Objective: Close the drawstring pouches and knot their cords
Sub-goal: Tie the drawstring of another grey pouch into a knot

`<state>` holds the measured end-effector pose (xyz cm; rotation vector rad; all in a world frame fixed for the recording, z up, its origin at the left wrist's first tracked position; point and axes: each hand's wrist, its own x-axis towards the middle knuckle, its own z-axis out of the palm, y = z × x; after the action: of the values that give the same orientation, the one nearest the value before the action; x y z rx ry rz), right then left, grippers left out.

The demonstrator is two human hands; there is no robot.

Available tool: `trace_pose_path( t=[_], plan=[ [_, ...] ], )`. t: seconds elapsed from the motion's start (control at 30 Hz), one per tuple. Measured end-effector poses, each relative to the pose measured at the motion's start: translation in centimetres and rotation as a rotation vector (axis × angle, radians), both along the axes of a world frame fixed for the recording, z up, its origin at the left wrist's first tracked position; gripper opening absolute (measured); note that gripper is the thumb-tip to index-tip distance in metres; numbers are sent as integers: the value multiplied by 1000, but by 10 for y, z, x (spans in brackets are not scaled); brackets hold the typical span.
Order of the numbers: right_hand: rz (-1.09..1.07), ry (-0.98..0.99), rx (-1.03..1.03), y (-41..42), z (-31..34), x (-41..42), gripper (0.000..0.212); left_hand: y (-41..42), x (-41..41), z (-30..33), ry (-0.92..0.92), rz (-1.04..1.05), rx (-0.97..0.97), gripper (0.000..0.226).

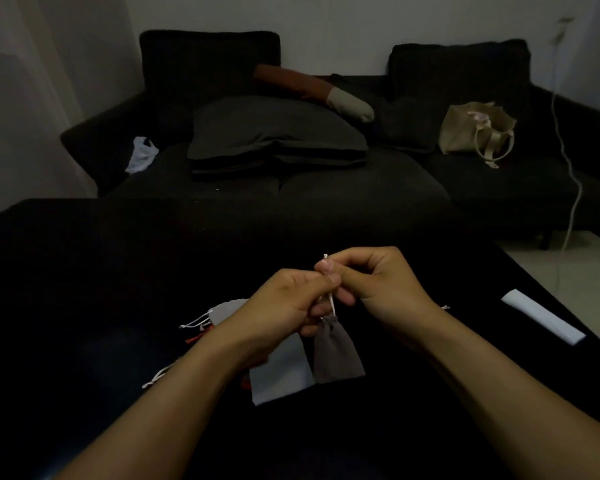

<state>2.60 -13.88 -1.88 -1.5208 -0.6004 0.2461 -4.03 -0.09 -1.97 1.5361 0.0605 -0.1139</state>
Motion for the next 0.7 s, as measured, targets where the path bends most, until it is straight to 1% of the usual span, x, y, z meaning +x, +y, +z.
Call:
trace_pose_path(
  t=[0.07, 0.13, 0.33, 0.4, 0.47, 0.6, 0.7],
  plan=[
    [-23, 19, 4, 0, 1, -1, 15, 0, 0, -1, -12, 14, 2, 42],
    [-32, 74, 19, -1, 3, -1, 14, 1, 1, -1, -19, 69, 28, 41],
    [-106, 102, -34, 0, 3, -4, 14, 0, 5, -10, -32, 359, 129, 34],
    [-119, 115, -54, -1, 4, -4, 14, 0, 4, -9, -57, 418, 97, 30],
    [-127, 112, -61, -2, 7, -4, 14, 0, 2, -7, -93, 434, 70, 27],
    [-139, 118, -34, -2, 7, -5, 13, 1, 2, -7, -122, 495, 0, 17],
    [-108, 108, -69, -1, 6, -6, 12, 4, 4, -7, -114, 503, 12, 16]
  ],
)
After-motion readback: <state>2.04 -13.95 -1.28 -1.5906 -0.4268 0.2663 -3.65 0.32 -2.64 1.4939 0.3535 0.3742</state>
